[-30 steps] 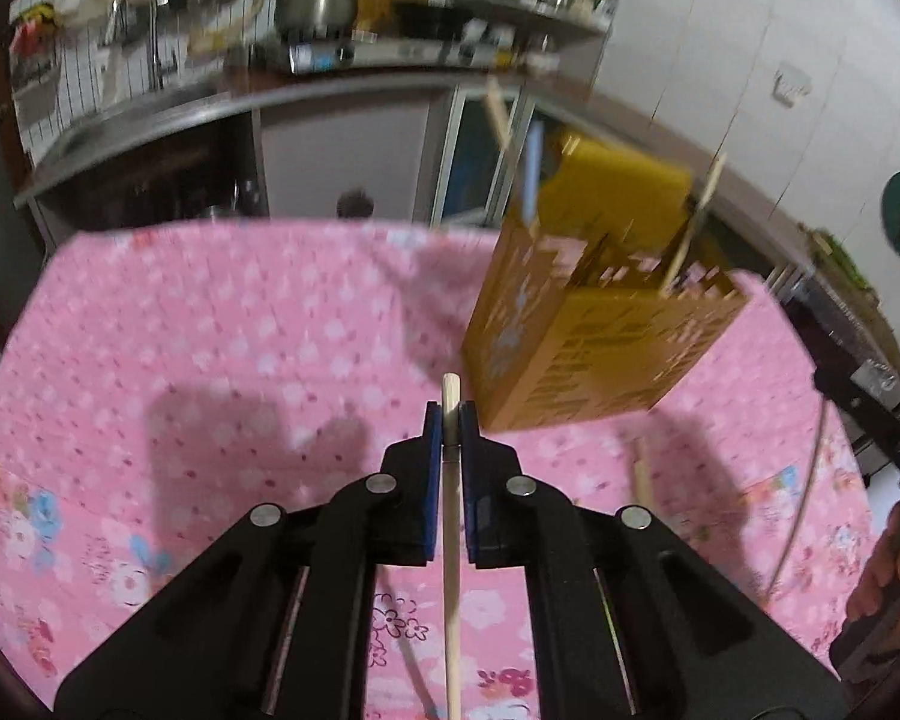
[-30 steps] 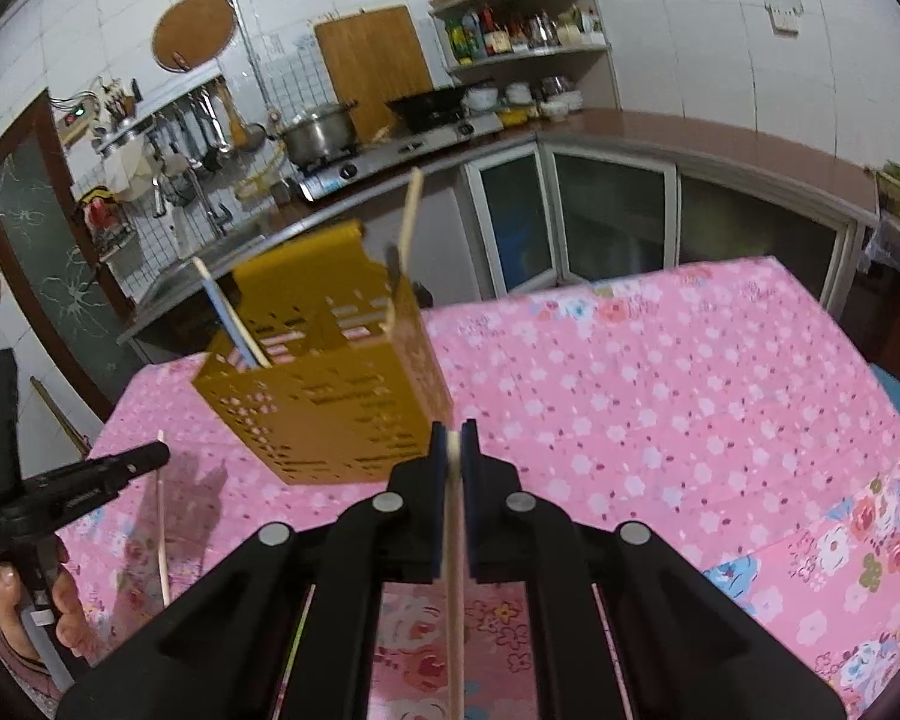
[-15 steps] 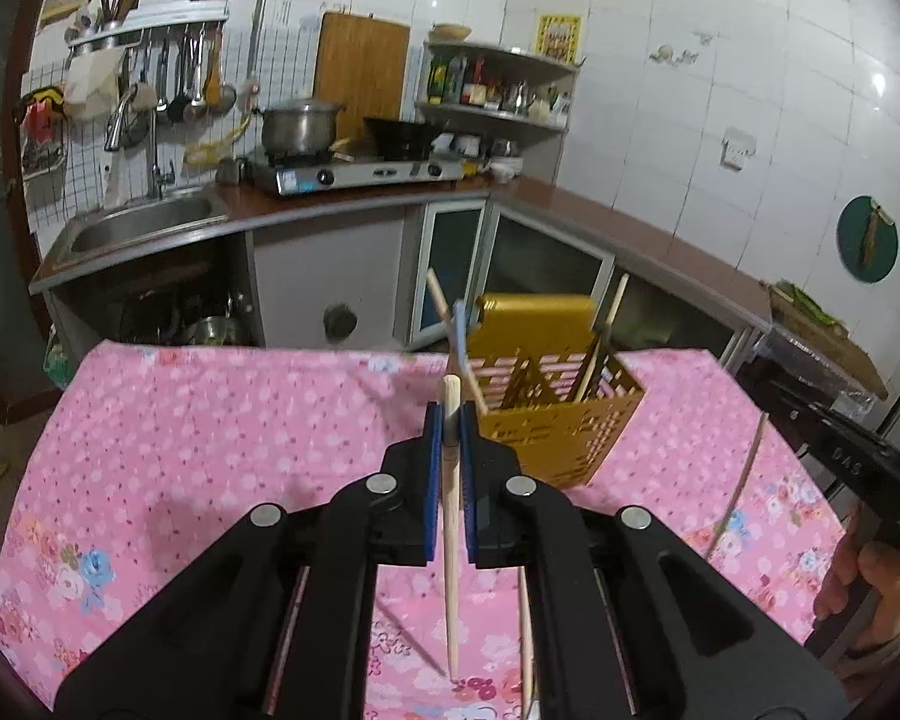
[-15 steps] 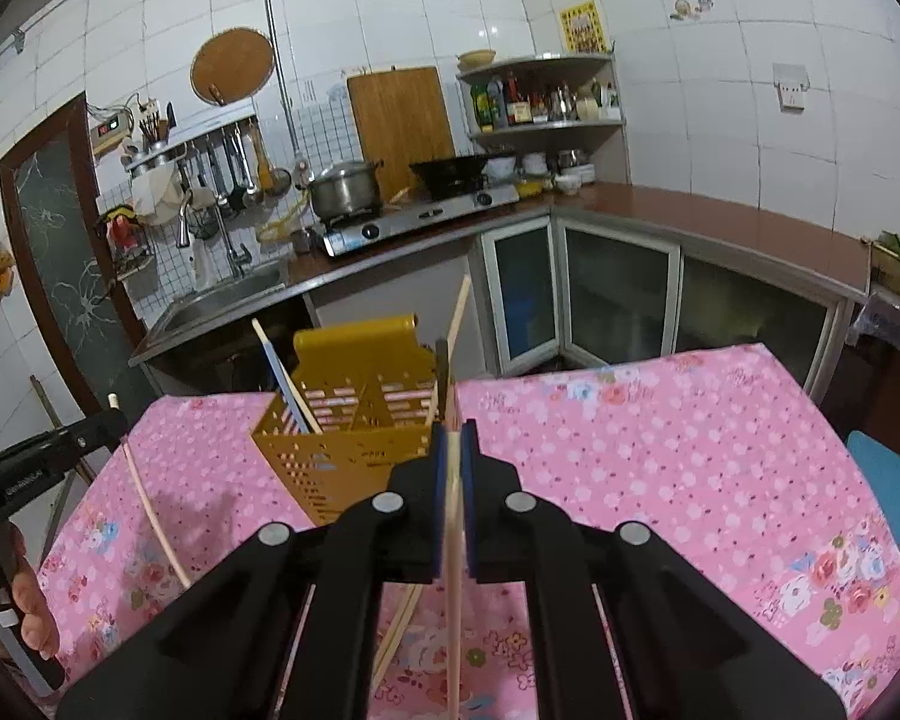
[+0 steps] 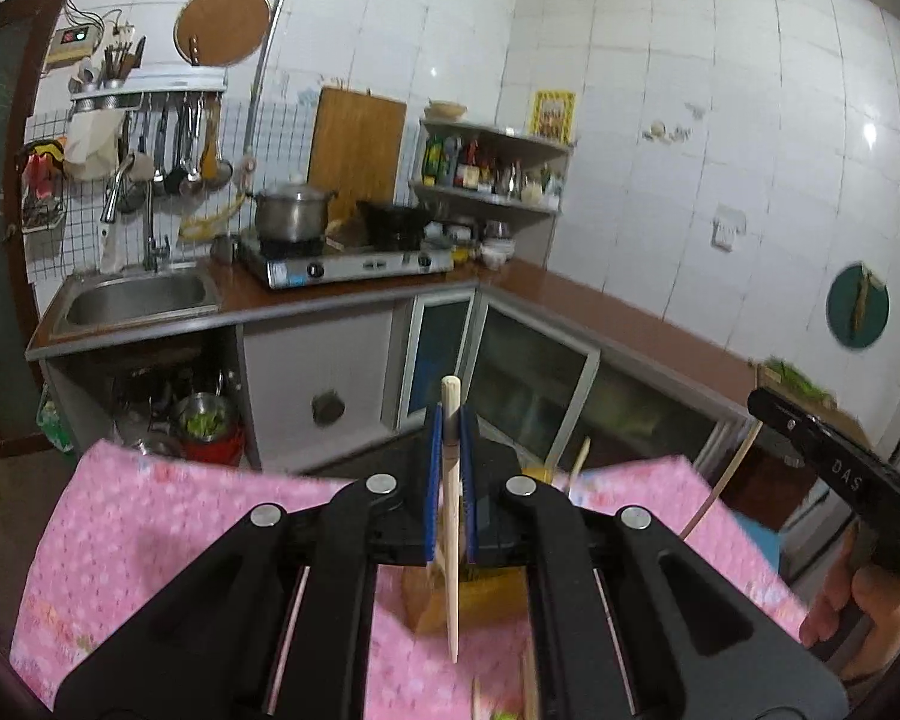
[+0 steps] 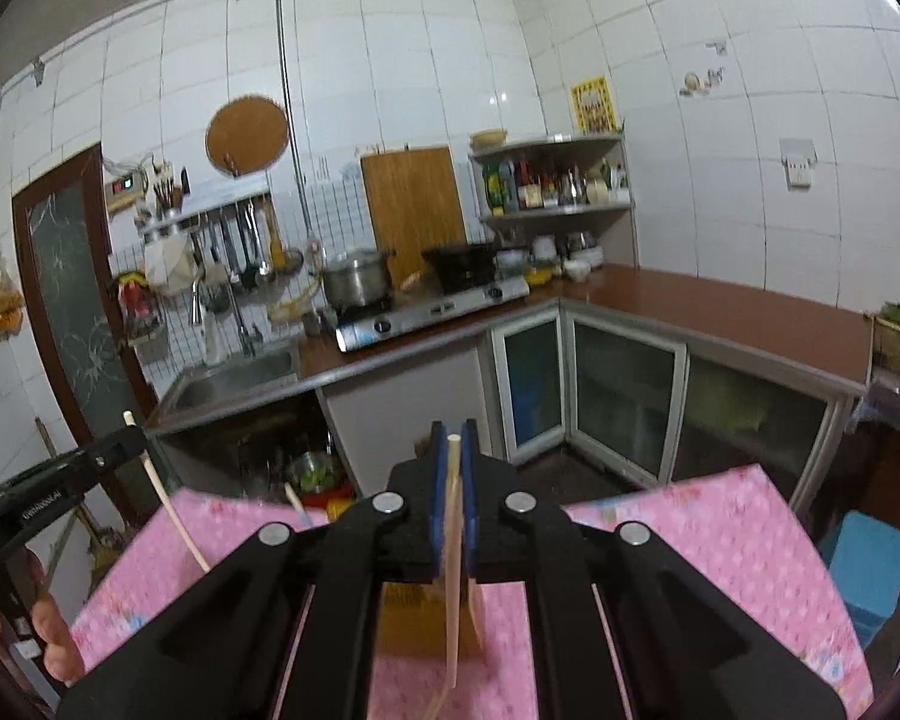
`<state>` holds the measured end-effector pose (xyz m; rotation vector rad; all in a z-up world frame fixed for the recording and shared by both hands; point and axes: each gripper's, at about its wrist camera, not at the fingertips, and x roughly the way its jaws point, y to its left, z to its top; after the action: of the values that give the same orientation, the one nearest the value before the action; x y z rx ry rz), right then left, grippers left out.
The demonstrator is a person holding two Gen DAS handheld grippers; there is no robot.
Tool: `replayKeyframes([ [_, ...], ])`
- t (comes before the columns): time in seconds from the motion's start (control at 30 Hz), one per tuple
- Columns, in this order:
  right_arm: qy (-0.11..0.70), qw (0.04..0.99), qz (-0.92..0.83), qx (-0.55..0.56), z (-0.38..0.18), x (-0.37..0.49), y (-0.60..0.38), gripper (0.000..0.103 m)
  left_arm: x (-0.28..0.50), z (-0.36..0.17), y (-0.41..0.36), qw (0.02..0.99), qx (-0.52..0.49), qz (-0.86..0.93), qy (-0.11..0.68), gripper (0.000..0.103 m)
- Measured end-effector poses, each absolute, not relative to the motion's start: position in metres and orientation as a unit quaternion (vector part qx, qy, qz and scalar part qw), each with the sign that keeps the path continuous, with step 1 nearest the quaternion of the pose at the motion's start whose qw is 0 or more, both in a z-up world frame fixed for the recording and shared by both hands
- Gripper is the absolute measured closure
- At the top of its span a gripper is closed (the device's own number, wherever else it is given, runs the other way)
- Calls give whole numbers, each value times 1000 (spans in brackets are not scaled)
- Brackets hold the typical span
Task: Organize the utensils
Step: 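Lower both chopsticks into the yellow holder and open both tools, then move both open tools back down to the remaining chopsticks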
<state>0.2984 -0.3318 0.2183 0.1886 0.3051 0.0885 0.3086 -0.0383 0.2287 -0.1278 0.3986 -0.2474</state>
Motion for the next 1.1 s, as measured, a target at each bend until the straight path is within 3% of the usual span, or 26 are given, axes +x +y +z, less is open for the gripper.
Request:
replayKeyframes([
  [0.27,135,986,44,93,236,335,-327,98,356,244,-58,979,-53,-104,165,98],
  [0.83,265,962,50,45,110,396,-304,96,402,113,-75,951,-22,-113,287,97],
  [0.87,268,961,49,41,109,396,-303,96,401,111,-73,949,-23,-115,294,94],
  [0.9,270,961,45,37,109,393,-302,87,400,110,-71,947,-24,-117,299,84],
  [0.93,267,962,45,39,110,389,-303,76,396,111,-68,947,-28,-116,299,70],
  [0.97,261,963,45,42,113,386,-304,51,390,114,-64,949,-32,-113,294,62],
  [1.03,251,966,40,40,120,374,-306,45,377,124,-54,955,-37,-106,276,37],
  [1.1,251,966,37,45,125,365,-309,45,367,131,-47,957,-35,-102,270,32],
])
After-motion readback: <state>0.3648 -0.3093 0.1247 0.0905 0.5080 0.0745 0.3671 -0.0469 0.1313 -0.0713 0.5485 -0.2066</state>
